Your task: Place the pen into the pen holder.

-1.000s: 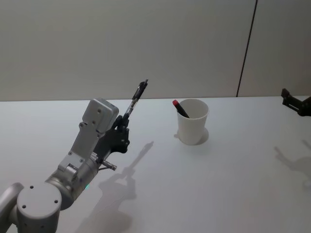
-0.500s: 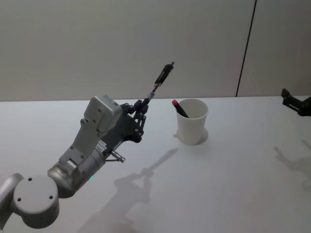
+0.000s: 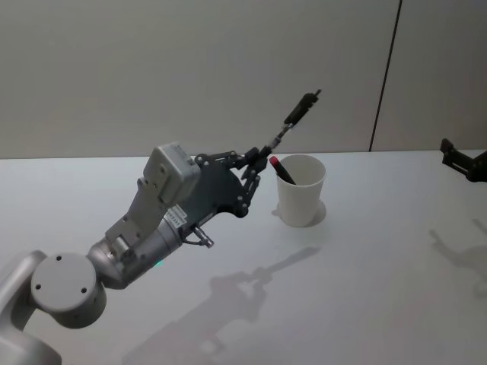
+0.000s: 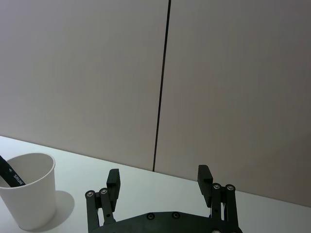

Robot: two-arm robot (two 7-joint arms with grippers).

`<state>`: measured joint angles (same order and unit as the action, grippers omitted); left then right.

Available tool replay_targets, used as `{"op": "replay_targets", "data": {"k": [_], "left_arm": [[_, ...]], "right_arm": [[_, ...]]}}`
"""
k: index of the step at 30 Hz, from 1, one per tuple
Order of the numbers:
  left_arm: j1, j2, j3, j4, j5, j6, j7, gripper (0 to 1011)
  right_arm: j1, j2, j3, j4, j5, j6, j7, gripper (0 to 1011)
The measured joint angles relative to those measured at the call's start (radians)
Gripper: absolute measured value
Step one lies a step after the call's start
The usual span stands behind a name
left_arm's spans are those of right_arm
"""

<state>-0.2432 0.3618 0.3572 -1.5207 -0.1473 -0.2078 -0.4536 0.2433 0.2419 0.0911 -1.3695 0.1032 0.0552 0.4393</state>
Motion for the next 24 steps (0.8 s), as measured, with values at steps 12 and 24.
{"op": "replay_targets", "data": {"k": [12, 24], "left_arm": [[-0.088, -0.048, 0.012, 0.118, -0.03, -0.069, -0.18, 127], [-0.179, -0.094, 0.027, 0.233, -0.04, -0.08, -0.349, 127]], "right_arm": [[0.0, 0.0, 0.0, 0.0, 0.0, 0.0, 0.0, 1002], [0.0, 0.0, 0.0, 0.0, 0.0, 0.0, 0.0, 1002]]}}
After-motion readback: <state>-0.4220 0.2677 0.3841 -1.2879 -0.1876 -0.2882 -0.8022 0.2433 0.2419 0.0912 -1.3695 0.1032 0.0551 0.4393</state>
